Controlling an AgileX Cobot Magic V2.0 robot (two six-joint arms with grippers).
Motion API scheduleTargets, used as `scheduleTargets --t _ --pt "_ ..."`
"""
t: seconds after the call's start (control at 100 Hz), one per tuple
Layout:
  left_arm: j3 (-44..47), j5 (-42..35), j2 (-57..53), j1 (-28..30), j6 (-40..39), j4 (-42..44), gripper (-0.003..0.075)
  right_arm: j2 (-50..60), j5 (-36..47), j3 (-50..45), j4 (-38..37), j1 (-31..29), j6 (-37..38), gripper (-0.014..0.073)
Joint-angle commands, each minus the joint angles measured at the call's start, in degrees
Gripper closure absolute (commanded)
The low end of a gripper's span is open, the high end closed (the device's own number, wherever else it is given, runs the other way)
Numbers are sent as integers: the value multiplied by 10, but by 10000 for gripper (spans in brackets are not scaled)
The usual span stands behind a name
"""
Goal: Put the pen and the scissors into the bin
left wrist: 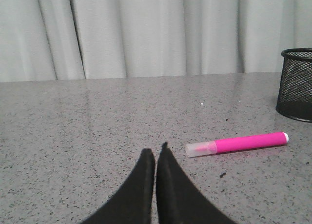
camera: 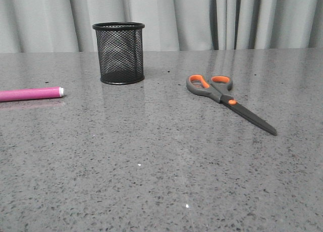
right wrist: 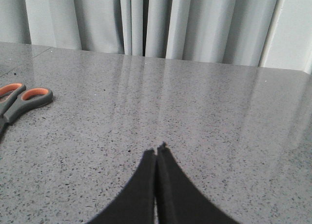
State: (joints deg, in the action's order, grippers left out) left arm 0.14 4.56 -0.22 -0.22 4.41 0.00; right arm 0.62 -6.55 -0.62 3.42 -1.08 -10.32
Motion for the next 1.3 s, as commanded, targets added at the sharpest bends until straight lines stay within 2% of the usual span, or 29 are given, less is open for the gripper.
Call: scheduleTargets --t 0.0,0.97,1.04,1.13,1.29 --pt "26 -49 -18 1 -6 0 739 12 48 -8 -5 -3 1 662" --pt "26 -58 -18 1 -6 0 739 12 48 -8 -5 -3 1 662" --pt "26 -58 -18 1 -6 -31 739 12 50 -8 -3 -3 1 662" --pt "26 -58 -18 1 -6 -73 739 12 50 -8 30 -3 1 662" --pt "26 -57 -18 1 -6 -110 739 12 52 -8 131 -3 1 662"
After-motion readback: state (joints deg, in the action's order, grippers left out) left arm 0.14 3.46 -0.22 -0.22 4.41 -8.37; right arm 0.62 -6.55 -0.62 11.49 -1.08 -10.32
